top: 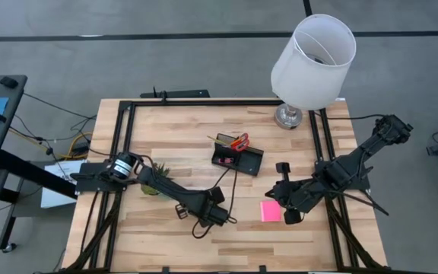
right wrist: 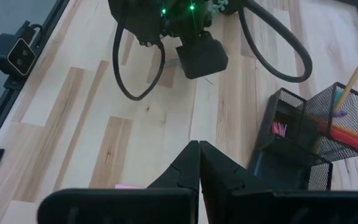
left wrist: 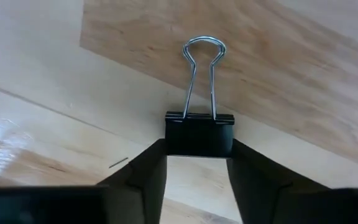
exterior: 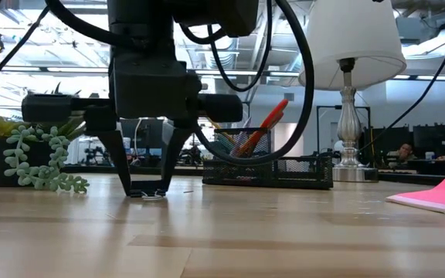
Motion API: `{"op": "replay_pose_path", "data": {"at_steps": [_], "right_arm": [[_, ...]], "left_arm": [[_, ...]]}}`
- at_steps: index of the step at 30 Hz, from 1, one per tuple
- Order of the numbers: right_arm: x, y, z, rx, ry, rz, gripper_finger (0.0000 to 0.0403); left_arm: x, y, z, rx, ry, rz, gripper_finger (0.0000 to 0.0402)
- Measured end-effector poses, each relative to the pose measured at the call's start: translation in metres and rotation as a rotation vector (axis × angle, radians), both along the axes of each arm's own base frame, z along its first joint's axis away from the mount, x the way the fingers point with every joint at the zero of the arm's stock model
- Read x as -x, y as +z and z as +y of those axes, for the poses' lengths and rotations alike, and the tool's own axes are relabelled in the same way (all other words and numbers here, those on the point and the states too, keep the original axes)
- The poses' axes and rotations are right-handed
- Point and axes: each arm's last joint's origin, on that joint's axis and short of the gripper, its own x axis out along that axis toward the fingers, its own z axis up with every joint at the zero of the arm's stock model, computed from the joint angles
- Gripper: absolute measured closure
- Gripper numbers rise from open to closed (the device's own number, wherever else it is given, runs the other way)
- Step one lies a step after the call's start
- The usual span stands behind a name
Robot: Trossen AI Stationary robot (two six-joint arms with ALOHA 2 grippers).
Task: Pick and place office supplies into organizer
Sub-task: Put the black binder clip into the lower left compartment of the black desk organizer
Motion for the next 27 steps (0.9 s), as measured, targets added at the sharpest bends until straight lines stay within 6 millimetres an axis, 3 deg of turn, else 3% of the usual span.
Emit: {"op": "replay_pose_path", "data": {"at_steps": [2,9,15,18,27], "right_arm": [[0.000,0.000,0.000,0.000,0.000,0.000,0.0403],[0.000,0.000,0.000,0.001,-0.001,0.000,0.0403],[0.000,0.000,0.000,0.000,-0.001,-0.001,0.0403],[0.000,0.000,0.000,0.008,-0.008,-0.005,0.0403],[-0.017,-0.018,0.003,0.050,-0.037,0.044,0.0403]], "left_arm": [[0.000,0.000,0.000,-0.001,0.003,-0.002,0.0280],[-0.005,0.005,-0.001,-0.065,0.097,-0.077,0.0281],[-0.019,0.021,0.010,-0.259,0.054,-0.182,0.0275],[-0.027,0.028,0.025,-0.322,0.091,-0.226,0.0276],[-0.047,0.034,0.096,-0.502,0.309,-0.335,0.0271]]}}
